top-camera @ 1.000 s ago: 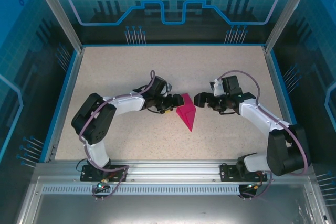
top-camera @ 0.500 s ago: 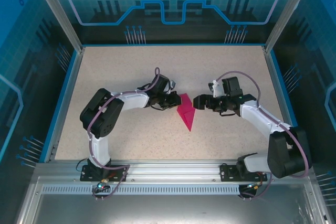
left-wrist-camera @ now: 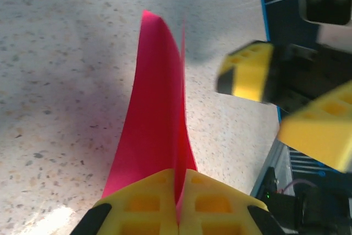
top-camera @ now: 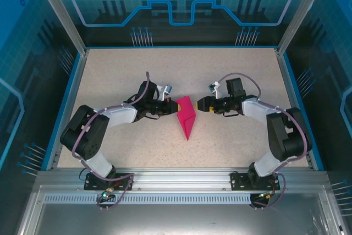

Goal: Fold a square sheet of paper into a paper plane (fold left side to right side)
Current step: Fold the wing for the fifth time at the center of the table.

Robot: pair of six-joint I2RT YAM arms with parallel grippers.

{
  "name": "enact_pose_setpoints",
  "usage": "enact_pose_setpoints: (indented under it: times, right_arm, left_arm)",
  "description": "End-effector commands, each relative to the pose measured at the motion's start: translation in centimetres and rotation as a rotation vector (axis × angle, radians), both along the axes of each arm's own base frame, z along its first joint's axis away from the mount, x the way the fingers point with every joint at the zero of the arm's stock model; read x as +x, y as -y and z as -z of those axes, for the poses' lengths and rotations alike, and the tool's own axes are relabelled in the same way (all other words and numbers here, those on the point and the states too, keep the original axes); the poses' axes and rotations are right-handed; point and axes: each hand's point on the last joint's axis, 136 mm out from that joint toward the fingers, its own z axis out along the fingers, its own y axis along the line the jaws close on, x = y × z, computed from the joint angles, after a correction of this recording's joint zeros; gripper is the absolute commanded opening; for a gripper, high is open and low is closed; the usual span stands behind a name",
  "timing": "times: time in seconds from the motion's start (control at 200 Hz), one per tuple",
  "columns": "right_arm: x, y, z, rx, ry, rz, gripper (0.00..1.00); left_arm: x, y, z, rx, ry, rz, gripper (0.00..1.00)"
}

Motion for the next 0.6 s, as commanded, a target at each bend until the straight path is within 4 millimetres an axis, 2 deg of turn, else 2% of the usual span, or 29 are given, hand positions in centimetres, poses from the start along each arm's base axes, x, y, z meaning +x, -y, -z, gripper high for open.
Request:
enact_pose_setpoints:
  times: [0.0,0.1,0.315,0.595]
  right_arm:
    - [1.5,-1.0,-1.9,0.1,0.07,-0.05,0.73]
    - [1.5,-1.3,-1.4,0.132,0.067,-0.079,0.7]
    - [1.1,-2.4,-1.9,0.241,0.061,-0.144,0.62]
    - [0.0,-2.9,-1.9,0.27,0.023,-0.198,0.43]
  left_arm:
    - [-1.0,0.4,-2.4,-0.073,0.094,0.088,0.0]
    - [-1.5,0.4,-2.7,-0.088,0.101,0.107,0.0]
    - [-1.9,0.7,-2.6,-0.106,0.089,0.132,0.0]
    - [-1.7,1.0,-2.1,-0.108,0.067,0.142,0.0]
